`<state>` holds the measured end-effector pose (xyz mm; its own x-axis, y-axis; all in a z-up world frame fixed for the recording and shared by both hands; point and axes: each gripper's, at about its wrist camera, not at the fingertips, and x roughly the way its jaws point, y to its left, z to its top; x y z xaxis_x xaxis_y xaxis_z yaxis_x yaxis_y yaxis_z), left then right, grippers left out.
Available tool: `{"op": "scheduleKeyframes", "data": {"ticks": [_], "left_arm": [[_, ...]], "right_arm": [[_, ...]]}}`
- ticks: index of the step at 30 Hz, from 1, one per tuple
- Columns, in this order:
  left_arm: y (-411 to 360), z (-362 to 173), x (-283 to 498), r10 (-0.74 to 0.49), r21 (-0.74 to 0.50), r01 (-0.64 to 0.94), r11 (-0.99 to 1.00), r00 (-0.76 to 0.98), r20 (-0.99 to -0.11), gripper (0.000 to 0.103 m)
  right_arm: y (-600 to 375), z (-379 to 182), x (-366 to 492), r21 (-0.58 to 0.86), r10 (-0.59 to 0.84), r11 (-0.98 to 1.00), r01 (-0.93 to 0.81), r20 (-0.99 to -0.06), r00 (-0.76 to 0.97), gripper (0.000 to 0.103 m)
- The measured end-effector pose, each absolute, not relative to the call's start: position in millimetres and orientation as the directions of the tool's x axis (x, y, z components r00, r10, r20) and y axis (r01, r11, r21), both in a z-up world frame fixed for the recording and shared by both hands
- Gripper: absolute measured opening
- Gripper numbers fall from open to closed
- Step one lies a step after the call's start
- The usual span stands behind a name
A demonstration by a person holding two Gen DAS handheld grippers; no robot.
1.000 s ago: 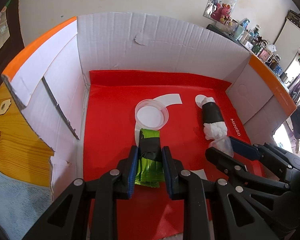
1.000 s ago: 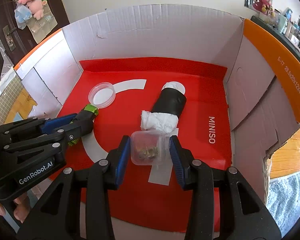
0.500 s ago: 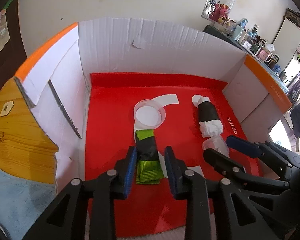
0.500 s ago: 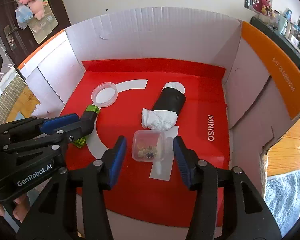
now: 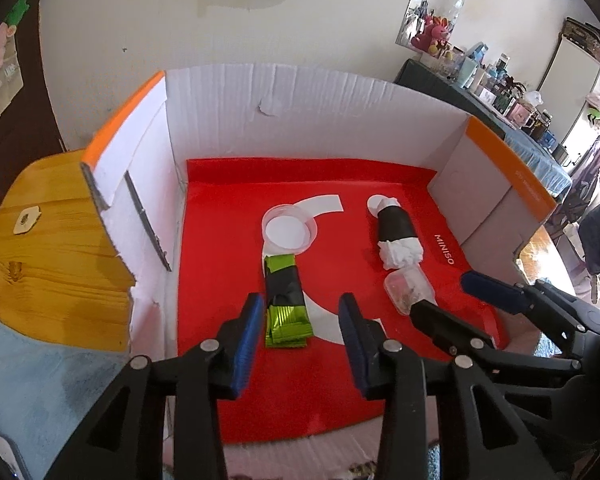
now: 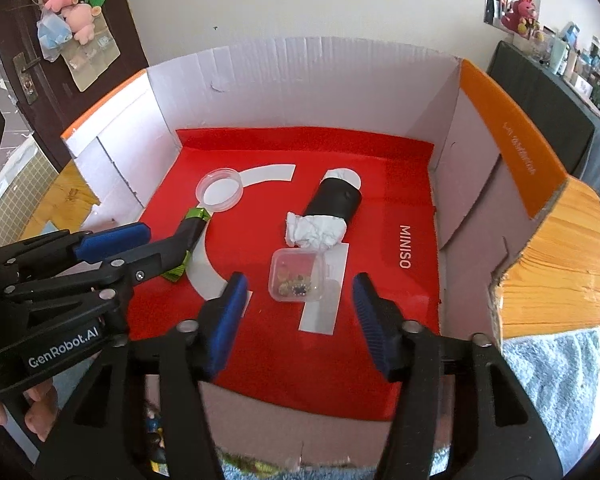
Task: Organize objects
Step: 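Withdraw both tools from the box back over the towel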
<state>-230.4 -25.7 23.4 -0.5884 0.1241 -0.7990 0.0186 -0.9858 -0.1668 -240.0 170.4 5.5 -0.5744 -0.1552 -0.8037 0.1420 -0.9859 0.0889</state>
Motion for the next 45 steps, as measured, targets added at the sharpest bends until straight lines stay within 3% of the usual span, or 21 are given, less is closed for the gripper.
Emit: {"op": "scheduleKeyframes", "data": {"ticks": [20, 24, 34, 45], "left_arm": [[-21.5, 38.5, -196.6, 0.117, -0.158, 0.010, -0.987, -0.625, -0.772, 0.045], [-19.3, 41.8, -183.3, 0.107, -0.144, 0.006, -0.990, -0.643, -0.759, 0.054], [-17.3, 47.1, -161.1, 0.112, -0.144, -0.005, -0.990, -0.659, -0.744, 0.054], [-16.3, 51.9, -143.8, 0.110, -0.142, -0.007, -0.990, -0.673, -0.731, 0.063]], "right_arm": [[176.4, 27.5, -203.5, 0.106, -0.174, -0.984, 0.146, -0.766, -0.619, 0.068], [178.6, 31.5, -195.7, 0.107, -0.174, -0.984, 0.144, -0.759, -0.628, 0.068], [177.7, 37.4, -177.1, 0.108, -0.179, -0.983, 0.148, -0.745, -0.642, 0.068], [179.2, 43.7, -157.3, 0.115, -0.181, -0.983, 0.143, -0.724, -0.665, 0.068]]}}
